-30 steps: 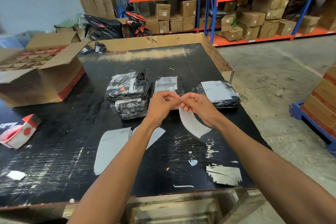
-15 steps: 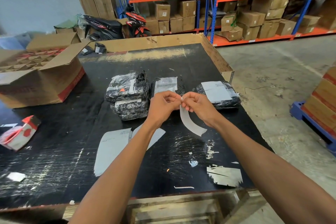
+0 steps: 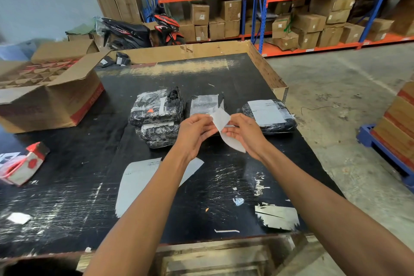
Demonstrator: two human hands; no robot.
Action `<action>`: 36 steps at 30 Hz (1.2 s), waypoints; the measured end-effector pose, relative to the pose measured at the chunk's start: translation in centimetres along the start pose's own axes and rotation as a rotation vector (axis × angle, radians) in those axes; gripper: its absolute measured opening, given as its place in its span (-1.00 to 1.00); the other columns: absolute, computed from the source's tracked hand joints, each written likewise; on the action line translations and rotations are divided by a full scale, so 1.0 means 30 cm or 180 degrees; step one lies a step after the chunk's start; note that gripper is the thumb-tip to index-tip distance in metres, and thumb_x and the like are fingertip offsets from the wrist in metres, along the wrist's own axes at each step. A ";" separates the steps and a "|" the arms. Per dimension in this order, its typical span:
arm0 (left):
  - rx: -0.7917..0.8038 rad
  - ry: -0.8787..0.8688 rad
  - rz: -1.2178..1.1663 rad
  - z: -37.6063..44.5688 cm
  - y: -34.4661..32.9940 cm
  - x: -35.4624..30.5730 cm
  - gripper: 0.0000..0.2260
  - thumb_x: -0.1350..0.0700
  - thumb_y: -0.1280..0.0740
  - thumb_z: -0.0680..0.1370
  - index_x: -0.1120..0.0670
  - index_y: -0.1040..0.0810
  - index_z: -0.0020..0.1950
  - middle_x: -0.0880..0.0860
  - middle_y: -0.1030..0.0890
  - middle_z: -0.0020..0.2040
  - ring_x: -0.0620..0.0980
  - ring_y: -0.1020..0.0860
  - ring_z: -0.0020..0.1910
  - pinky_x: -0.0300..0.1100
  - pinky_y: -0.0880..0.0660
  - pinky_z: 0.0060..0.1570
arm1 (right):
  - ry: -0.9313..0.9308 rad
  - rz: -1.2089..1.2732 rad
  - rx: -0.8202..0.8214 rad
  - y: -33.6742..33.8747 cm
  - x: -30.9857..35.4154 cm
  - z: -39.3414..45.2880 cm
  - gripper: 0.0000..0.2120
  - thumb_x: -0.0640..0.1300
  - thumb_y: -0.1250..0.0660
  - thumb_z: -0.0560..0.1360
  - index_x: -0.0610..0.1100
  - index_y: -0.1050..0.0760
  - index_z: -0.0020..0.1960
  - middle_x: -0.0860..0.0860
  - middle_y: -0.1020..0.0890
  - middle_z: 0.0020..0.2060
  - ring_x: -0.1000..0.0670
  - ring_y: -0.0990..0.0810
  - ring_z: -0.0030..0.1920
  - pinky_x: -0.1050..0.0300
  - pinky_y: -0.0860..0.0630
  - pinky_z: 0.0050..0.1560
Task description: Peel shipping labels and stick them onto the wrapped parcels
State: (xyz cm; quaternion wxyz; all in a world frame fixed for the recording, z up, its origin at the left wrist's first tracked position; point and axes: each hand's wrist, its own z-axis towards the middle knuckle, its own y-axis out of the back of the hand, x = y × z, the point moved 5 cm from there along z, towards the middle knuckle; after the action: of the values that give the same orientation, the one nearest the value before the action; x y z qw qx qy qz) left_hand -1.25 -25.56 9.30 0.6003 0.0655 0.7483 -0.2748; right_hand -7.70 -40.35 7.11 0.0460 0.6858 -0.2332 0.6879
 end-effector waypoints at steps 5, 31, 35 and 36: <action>-0.0007 -0.0015 0.0094 -0.003 0.003 0.011 -0.95 0.31 -0.37 0.56 0.23 -0.60 -0.10 0.16 -0.63 -0.19 0.04 -0.63 -0.17 -0.16 -0.65 -0.03 | 0.0237 -0.0488 0.0017 -0.011 0.005 0.009 -0.76 0.00 -0.38 0.59 -0.16 -0.58 0.13 -0.10 -0.68 -0.05 0.01 -0.65 -0.13 0.10 -0.62 0.04; -0.0875 -0.0209 -0.1705 -0.004 0.210 -0.170 -0.91 0.37 -0.29 0.56 0.22 -0.47 -0.10 0.20 -0.61 -0.05 0.08 -0.66 -0.10 -0.12 -0.67 -0.18 | -0.0850 -0.0838 -0.1741 0.286 -0.252 -0.075 -0.71 -0.42 -0.33 0.52 -0.09 -0.63 -0.23 -0.15 -0.70 -0.10 -0.03 -0.63 -0.17 0.18 -0.61 -0.11; -0.0746 -0.0194 -0.1706 -0.019 0.159 -0.183 -0.93 0.36 -0.29 0.58 0.23 -0.47 -0.08 0.21 -0.60 -0.06 0.09 -0.65 -0.09 -0.07 -0.68 -0.11 | -0.0907 -0.1290 -0.0637 0.112 -0.308 -0.071 -0.76 -0.39 -0.36 0.53 -0.13 -0.67 -0.21 -0.18 -0.72 -0.06 -0.07 -0.70 -0.10 0.24 -0.62 -0.19; -0.0714 -0.0178 -0.1708 -0.024 0.145 -0.182 -0.94 0.35 -0.29 0.59 0.24 -0.48 -0.06 0.22 -0.60 -0.05 0.09 -0.65 -0.09 -0.07 -0.68 -0.09 | -0.0846 -0.1423 -0.0524 0.070 -0.316 -0.074 -0.77 -0.37 -0.35 0.53 -0.12 -0.68 -0.18 -0.17 -0.73 -0.05 -0.04 -0.70 -0.12 0.27 -0.62 -0.22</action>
State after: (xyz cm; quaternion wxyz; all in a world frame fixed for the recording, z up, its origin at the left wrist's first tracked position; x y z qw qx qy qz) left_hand 1.47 -20.30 13.04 0.5301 -0.2091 0.7477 -0.3410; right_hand -10.04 -38.93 -2.46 0.2213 0.7985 -0.1351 0.5434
